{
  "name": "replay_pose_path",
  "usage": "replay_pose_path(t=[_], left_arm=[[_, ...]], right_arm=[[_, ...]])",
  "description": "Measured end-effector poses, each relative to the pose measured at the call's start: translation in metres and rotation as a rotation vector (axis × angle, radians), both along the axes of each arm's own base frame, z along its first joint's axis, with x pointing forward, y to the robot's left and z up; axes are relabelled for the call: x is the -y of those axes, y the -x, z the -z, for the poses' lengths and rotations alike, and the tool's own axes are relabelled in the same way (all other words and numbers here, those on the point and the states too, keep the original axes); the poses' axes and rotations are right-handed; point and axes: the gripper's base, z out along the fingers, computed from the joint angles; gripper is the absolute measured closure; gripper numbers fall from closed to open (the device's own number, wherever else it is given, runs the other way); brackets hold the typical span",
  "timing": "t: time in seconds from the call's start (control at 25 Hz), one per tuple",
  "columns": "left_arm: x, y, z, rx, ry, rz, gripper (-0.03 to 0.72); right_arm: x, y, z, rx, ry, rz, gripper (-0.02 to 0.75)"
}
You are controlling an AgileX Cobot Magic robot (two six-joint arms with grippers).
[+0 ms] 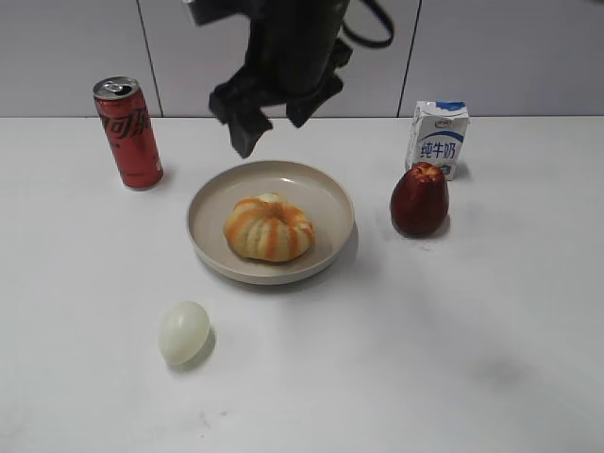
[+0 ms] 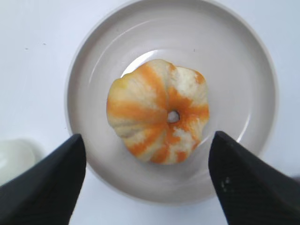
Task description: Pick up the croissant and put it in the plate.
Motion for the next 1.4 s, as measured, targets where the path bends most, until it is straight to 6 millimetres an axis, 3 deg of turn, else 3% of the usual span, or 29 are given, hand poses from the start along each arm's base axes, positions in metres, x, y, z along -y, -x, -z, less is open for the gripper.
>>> replay_pose_path(t=[0.16,0.28,0.4,0.6,0.8,1.04,1.4], left_arm=[[0.0,0.0,0.0,0.0,0.0,0.0,0.489],[0.0,0.0,0.0,0.0,0.0,0.0,0.489],[0.0,0.0,0.0,0.0,0.0,0.0,0.489],[0.0,0.0,0.0,0.0,0.0,0.0,0.489],[0.0,0.0,0.0,0.0,0.0,0.0,0.489],[0.0,0.0,0.0,0.0,0.0,0.0,0.489],[0.0,0.0,0.0,0.0,0.0,0.0,0.489]], right_arm=[[0.034,0.012,-0.06,0.062,-0.04,0.039,0.123],[0.07,0.023,-0.09,0.112,-0.044,0.096,0.123],[0.11,0.037,-0.099,0.114,-0.015,0.173,0.125],[0.179,0.071,-0.069,0.03,0.042,0.337,0.125],[0.235,0.127,-0.026,-0.04,0.072,0.498,0.132],[0.263,0.202,-0.002,-0.03,0.044,0.562,0.136],[0.295,0.286,-0.011,0.276,-0.11,0.536,0.143]])
